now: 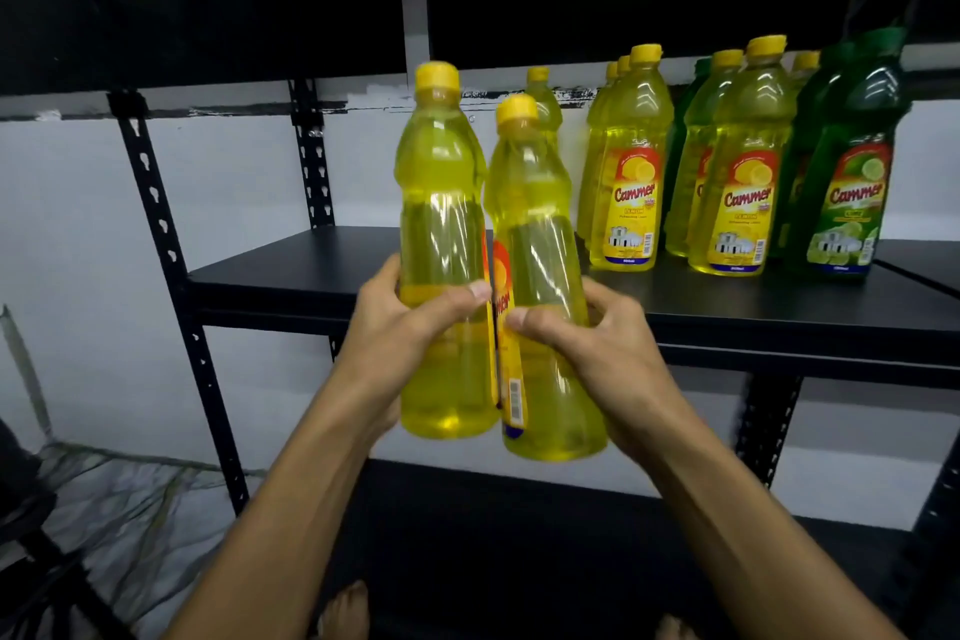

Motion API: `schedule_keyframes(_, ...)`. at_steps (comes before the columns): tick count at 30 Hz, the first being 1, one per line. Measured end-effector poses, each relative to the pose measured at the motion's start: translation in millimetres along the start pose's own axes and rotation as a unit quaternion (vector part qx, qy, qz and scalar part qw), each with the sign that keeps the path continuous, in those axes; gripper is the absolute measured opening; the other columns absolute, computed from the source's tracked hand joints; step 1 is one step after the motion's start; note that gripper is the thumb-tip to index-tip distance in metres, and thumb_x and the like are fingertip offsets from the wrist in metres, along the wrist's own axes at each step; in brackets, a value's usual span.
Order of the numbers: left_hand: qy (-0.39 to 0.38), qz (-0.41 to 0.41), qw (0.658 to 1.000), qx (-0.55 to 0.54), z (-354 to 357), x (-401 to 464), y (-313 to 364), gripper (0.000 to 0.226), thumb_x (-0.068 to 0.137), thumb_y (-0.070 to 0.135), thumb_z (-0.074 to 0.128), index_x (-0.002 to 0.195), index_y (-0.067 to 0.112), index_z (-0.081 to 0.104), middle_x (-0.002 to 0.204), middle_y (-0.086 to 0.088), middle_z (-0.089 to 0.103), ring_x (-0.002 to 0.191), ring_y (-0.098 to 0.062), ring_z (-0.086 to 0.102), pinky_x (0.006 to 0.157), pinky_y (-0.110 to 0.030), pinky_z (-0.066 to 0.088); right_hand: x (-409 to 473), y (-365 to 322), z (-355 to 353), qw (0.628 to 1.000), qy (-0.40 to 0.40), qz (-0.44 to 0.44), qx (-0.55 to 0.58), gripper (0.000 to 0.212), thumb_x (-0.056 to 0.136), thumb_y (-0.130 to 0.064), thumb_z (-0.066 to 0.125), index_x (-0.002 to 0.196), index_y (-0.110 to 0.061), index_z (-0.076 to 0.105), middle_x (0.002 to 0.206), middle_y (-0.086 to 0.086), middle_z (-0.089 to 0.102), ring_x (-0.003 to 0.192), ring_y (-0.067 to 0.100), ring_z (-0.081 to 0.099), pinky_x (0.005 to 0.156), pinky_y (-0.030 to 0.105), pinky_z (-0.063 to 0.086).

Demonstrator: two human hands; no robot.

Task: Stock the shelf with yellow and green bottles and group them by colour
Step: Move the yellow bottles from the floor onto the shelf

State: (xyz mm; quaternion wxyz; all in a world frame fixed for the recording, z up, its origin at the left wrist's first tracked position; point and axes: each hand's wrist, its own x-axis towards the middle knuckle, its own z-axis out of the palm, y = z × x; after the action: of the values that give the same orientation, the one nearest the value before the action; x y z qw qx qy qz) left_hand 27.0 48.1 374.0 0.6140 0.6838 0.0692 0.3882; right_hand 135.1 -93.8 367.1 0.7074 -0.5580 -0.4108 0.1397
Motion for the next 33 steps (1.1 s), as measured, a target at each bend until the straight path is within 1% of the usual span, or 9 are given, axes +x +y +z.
schedule_keyframes(5, 0.035, 0.087, 0.995, 0.019, 10, 45, 25, 0.041, 0.074, 0.014, 0.081, 0.107, 0.027, 0.061, 0.100, -0.003, 0.075, 0.090, -0.020, 0.073, 0.072, -0.037, 0.060, 41, -22, 1, 0.993, 0.031, -0.109, -0.017, 0.039, 0.079, -0.011, 0.077, 0.116, -0.011, 0.067, 0.095, 0.000, 0.077, 0.086, 0.011, 0.073, 0.069, 0.020, 0.057)
schedule_keyframes(8, 0.047, 0.130, 0.989, 0.042, 16, 67, 28, 0.047, 0.077, 0.011, 0.079, 0.119, 0.017, 0.059, 0.103, -0.003, 0.073, 0.089, -0.015, 0.073, 0.070, -0.028, 0.058, 62, -26, 0, 0.986, 0.048, -0.160, -0.024, 0.042, 0.080, -0.007, 0.077, 0.120, -0.008, 0.064, 0.101, 0.000, 0.075, 0.089, 0.005, 0.072, 0.070, 0.013, 0.053)
schedule_keyframes(11, 0.056, 0.152, 0.985, 0.059, 21, 85, 23, 0.058, 0.074, 0.012, 0.082, 0.127, 0.010, 0.056, 0.109, -0.006, 0.071, 0.093, -0.016, 0.072, 0.073, -0.027, 0.058, 78, -21, -3, 0.980, 0.065, -0.183, -0.033, 0.041, 0.081, -0.006, 0.076, 0.119, -0.007, 0.064, 0.102, -0.001, 0.074, 0.089, 0.001, 0.070, 0.070, 0.011, 0.051)
schedule_keyframes(16, 0.051, 0.129, 0.988, 0.068, 24, 103, -1, 0.064, 0.071, 0.017, 0.085, 0.127, 0.013, 0.056, 0.110, -0.005, 0.071, 0.095, -0.016, 0.071, 0.075, -0.029, 0.058, 99, -1, -19, 0.985, 0.062, -0.157, -0.035, 0.033, 0.080, -0.009, 0.076, 0.111, -0.013, 0.068, 0.095, -0.005, 0.075, 0.087, 0.003, 0.071, 0.069, 0.014, 0.052)
schedule_keyframes(20, 0.055, 0.124, 0.989, 0.065, 27, 114, -23, 0.064, 0.072, 0.018, 0.084, 0.129, 0.015, 0.054, 0.113, -0.004, 0.070, 0.098, -0.017, 0.070, 0.077, -0.027, 0.059, 114, 10, -36, 0.987, 0.049, -0.146, -0.043, 0.034, 0.081, -0.013, 0.076, 0.114, -0.015, 0.067, 0.098, -0.005, 0.076, 0.093, 0.008, 0.071, 0.075, 0.019, 0.055)
schedule_keyframes(25, 0.057, 0.121, 0.989, 0.059, 30, 140, -38, 0.064, 0.075, 0.019, 0.081, 0.132, 0.018, 0.052, 0.113, -0.001, 0.069, 0.098, -0.015, 0.070, 0.075, -0.024, 0.058, 132, 24, -46, 0.987, 0.029, -0.145, -0.062, 0.037, 0.082, -0.015, 0.074, 0.114, -0.027, 0.061, 0.100, -0.012, 0.074, 0.094, 0.003, 0.070, 0.075, 0.016, 0.055)
schedule_keyframes(28, 0.075, 0.109, 0.987, 0.095, 33, 156, -48, 0.071, 0.075, 0.025, 0.081, 0.135, 0.019, 0.043, 0.118, 0.004, 0.063, 0.097, -0.008, 0.066, 0.077, -0.023, 0.058, 144, 31, -52, 0.990, 0.032, -0.116, -0.077, 0.034, 0.082, -0.025, 0.074, 0.113, -0.032, 0.062, 0.099, -0.016, 0.074, 0.096, 0.000, 0.068, 0.077, 0.017, 0.055)
schedule_keyframes(30, 0.108, 0.096, 0.981, 0.127, 32, 163, -57, 0.077, 0.072, 0.032, 0.084, 0.128, 0.024, 0.032, 0.126, 0.001, 0.051, 0.103, -0.008, 0.059, 0.078, -0.019, 0.052, 149, 36, -56, 0.992, 0.034, -0.096, -0.071, 0.030, 0.082, -0.029, 0.073, 0.110, -0.031, 0.066, 0.098, -0.017, 0.074, 0.095, -0.001, 0.068, 0.076, 0.017, 0.055)
schedule_keyframes(33, 0.130, 0.080, 0.974, 0.170, 25, 169, -70, 0.081, 0.062, 0.046, 0.087, 0.109, 0.038, 0.022, 0.130, -0.009, 0.040, 0.117, -0.023, 0.051, 0.089, -0.035, 0.052, 152, 42, -60, 0.996, 0.032, -0.063, -0.061, 0.055, 0.074, -0.045, 0.073, 0.125, -0.027, 0.062, 0.110, -0.016, 0.072, 0.102, 0.000, 0.066, 0.086, 0.025, 0.054)
